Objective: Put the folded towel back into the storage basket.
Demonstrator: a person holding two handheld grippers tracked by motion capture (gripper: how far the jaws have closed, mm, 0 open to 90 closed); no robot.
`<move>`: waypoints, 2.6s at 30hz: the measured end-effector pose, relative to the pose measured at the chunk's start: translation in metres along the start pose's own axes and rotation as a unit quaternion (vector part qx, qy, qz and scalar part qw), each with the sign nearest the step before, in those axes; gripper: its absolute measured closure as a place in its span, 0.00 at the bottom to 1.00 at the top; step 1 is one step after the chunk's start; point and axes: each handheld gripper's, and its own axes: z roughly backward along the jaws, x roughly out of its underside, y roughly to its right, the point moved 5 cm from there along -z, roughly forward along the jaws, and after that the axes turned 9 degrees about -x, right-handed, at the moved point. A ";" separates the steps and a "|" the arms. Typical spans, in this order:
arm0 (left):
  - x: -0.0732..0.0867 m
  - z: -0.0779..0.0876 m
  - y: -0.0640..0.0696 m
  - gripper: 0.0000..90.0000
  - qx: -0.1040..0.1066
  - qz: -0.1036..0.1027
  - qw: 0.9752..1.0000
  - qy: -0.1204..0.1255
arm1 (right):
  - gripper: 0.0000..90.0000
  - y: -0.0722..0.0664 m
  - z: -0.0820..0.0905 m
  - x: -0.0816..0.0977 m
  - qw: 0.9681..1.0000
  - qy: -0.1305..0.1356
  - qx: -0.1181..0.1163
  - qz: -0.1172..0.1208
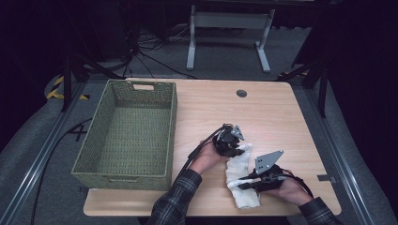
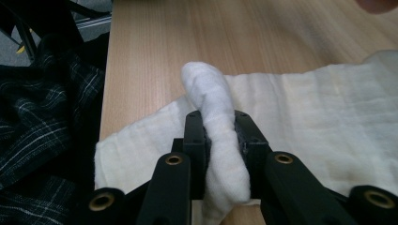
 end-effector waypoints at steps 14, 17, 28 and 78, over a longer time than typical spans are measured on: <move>-0.001 0.026 0.001 0.89 -0.016 0.036 0.999 0.004 | 0.87 0.006 0.014 -0.017 1.000 0.022 0.002 0.003; -0.002 0.033 0.002 0.89 -0.020 0.041 0.999 0.006 | 0.87 0.005 0.018 -0.023 1.000 0.028 -0.002 0.007; -0.008 0.069 0.000 0.89 -0.042 0.062 0.997 0.030 | 0.87 0.006 0.028 -0.051 0.999 0.048 -0.010 0.024; 0.010 0.217 -0.078 0.89 -0.130 0.061 0.988 0.049 | 0.87 0.028 0.014 -0.216 0.993 0.091 -0.012 0.072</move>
